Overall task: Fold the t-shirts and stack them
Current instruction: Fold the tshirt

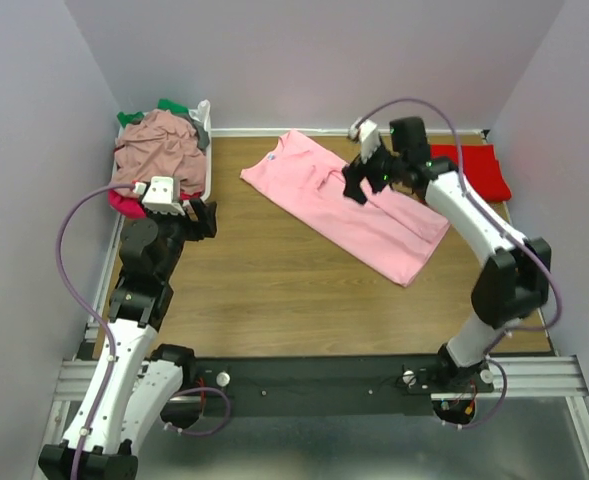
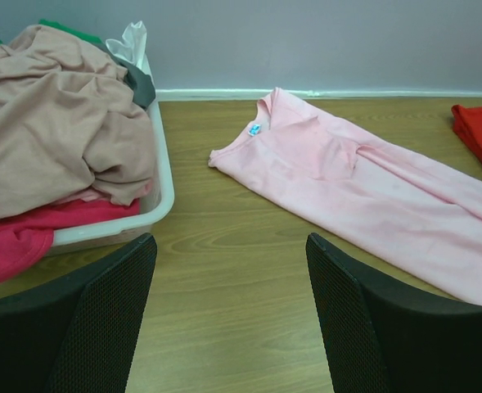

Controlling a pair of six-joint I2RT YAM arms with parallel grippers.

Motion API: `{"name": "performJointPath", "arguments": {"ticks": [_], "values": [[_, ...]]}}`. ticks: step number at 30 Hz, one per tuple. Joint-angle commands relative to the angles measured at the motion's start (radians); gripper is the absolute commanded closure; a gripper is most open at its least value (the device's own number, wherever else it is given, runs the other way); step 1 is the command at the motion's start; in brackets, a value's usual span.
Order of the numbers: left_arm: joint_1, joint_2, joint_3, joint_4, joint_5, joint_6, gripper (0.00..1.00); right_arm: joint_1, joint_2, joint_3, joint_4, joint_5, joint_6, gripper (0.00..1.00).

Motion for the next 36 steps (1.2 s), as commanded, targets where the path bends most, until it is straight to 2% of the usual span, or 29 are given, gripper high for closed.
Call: {"name": "performJointPath", "arguments": {"ticks": [1, 2, 3, 6, 7, 11, 15, 23, 30, 32, 36], "values": [[0.003, -0.026, -0.014, 0.03, 0.042, 0.001, 0.18, 0.17, -0.149, -0.337, -0.094, 0.161, -0.213, 0.02], [0.002, -0.03, -0.016, 0.033, 0.05, 0.001, 0.18, 0.199, -0.199, -0.393, -0.09, 0.265, -0.204, 0.05], [0.002, -0.031, -0.014, 0.033, 0.056, 0.0, 0.18, 0.23, -0.215, -0.431, -0.084, 0.266, -0.203, 0.07], [0.002, -0.042, -0.016, 0.034, 0.064, -0.002, 0.19, 0.299, -0.242, -0.536, -0.061, 0.47, -0.15, 0.16], [0.002, -0.048, -0.017, 0.034, 0.062, 0.0, 0.18, 0.299, -0.249, -0.569, -0.053, 0.487, -0.141, 0.2], [0.0, -0.059, -0.019, 0.034, 0.065, -0.002, 0.18, 0.328, -0.285, -0.666, -0.029, 0.54, -0.148, 0.22], [0.0, -0.062, -0.02, 0.036, 0.068, -0.002, 0.18, 0.334, -0.261, -0.714, -0.004, 0.608, -0.148, 0.29], [-0.002, -0.071, -0.02, 0.033, 0.07, -0.003, 0.18, 0.334, -0.218, -0.72, 0.011, 0.651, -0.147, 0.38], [-0.006, -0.076, -0.02, 0.034, 0.071, -0.003, 0.18, 0.334, -0.198, -0.748, 0.013, 0.643, -0.15, 0.59], [-0.006, -0.077, -0.02, 0.034, 0.071, -0.002, 0.18, 0.334, -0.194, -0.751, 0.013, 0.642, -0.15, 0.62], [-0.008, -0.083, -0.02, 0.034, 0.07, -0.003, 0.18, 0.334, -0.195, -0.754, 0.013, 0.633, -0.145, 0.77]]}}
